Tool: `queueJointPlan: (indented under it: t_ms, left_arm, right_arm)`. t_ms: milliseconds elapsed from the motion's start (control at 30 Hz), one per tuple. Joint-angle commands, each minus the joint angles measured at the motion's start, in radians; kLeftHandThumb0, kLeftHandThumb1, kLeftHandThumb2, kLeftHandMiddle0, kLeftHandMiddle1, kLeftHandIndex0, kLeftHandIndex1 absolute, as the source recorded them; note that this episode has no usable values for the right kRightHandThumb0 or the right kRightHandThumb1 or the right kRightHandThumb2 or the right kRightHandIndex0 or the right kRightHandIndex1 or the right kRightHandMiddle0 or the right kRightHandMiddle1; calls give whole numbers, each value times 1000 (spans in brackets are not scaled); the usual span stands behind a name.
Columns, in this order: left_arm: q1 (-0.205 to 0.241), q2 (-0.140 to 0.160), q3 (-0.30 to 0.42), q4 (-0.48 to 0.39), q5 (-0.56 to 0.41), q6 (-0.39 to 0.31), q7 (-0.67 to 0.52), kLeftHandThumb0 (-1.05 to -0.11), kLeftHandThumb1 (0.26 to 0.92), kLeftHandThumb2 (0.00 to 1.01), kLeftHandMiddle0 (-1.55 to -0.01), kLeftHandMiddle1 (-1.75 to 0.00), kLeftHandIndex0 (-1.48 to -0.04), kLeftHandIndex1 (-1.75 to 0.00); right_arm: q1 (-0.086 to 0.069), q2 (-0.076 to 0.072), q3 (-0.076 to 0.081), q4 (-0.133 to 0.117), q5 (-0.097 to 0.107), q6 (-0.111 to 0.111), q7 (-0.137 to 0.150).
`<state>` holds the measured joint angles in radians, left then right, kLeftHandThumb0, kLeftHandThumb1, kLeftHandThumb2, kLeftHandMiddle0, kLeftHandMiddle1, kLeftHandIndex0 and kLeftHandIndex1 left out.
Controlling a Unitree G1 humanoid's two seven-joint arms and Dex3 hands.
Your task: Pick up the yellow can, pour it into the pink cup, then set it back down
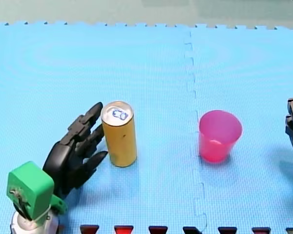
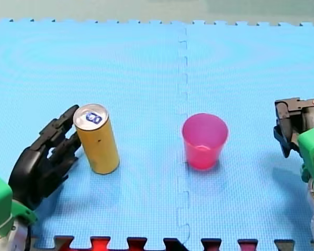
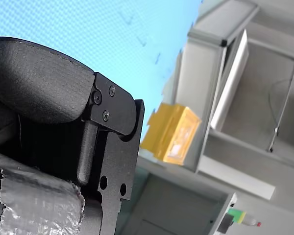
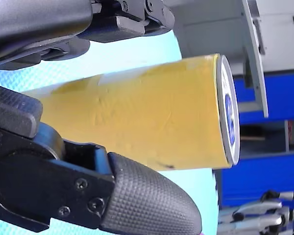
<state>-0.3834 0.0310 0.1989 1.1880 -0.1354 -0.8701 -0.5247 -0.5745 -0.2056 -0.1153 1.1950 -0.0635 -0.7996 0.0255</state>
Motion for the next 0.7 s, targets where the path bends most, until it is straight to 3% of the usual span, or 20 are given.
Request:
queueJointPlan:
  t_ms: [0, 300, 667]
  left_arm:
    - [2, 9, -3, -4, 3, -9, 0, -1048, 921, 136, -296, -6, -233, -1]
    - [0, 13, -8, -5, 2, -8, 4, -1048, 921, 157, -291, -2, -235, -2]
    - [-4, 14, -6, -3, -3, 2, 5, -1048, 921, 173, -288, -1, -238, -2]
  right_arm:
    - [-5, -3, -1, 0, 2, 1, 0]
    - [-4, -8, 3, 2, -5, 1, -2]
    - [-7, -3, 7, 2, -7, 4, -12]
